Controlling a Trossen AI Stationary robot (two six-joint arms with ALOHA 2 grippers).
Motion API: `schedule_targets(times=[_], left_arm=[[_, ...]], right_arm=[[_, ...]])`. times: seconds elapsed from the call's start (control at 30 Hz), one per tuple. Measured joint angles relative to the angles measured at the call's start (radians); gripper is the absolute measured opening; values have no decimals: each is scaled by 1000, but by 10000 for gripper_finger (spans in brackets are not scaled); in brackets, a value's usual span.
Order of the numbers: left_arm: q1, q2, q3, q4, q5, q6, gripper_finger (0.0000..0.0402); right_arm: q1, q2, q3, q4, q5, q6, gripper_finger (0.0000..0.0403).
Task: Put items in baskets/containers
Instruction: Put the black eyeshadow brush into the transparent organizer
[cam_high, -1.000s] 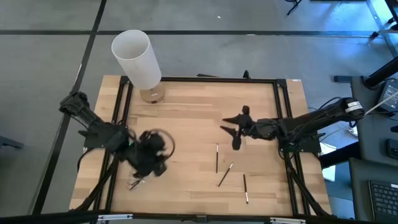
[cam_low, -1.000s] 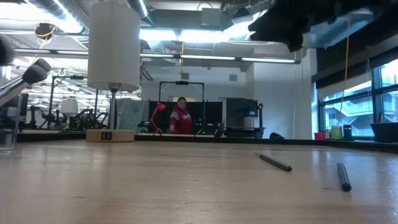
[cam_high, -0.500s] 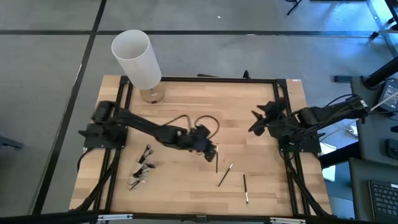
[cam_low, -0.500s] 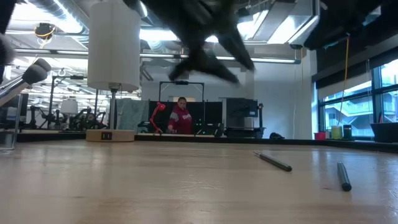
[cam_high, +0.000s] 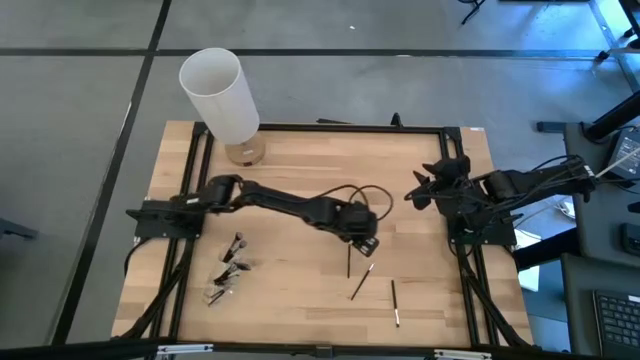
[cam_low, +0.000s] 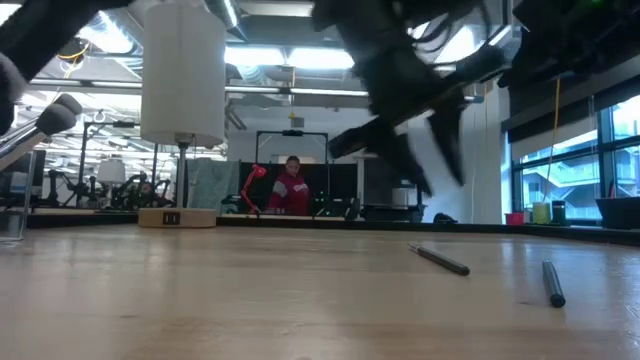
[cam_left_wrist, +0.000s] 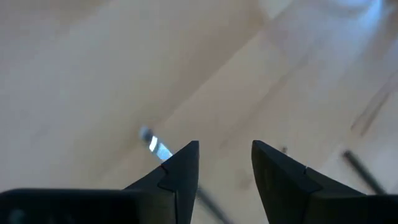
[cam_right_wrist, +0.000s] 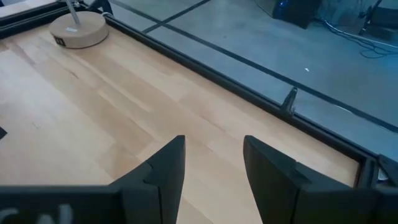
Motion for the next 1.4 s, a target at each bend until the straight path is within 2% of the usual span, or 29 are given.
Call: schedule_targets(times=[0.13, 0.23, 0.37, 0.53, 0.77, 1.0, 1.13, 1.4], left_arm=[[0, 79, 163, -20, -37, 80, 131], [0, 104, 200, -9, -34, 85, 123], [9, 106, 201, -17, -47, 94, 116], [30, 106, 201, -26, -114, 73, 108], [40, 106, 201, -109, -119, 10, 107], [22, 116, 202, -194, -163, -77, 107], [4, 143, 202, -176, -188, -102, 107], [-39, 192, 199, -173, -172, -145, 106]], right_arm=[[-16, 0, 0, 1, 10, -2, 163], [-29, 0, 0, 1, 26, -13, 163], [-37, 0, 0, 0, 26, -55, 163], [-37, 0, 0, 0, 27, -107, 163], [-37, 0, 0, -56, 11, -98, 163], [-37, -64, 0, -200, 75, 120, 163], [-37, -119, -16, -201, 66, 131, 163], [-37, -165, -25, -203, 35, 130, 163]])
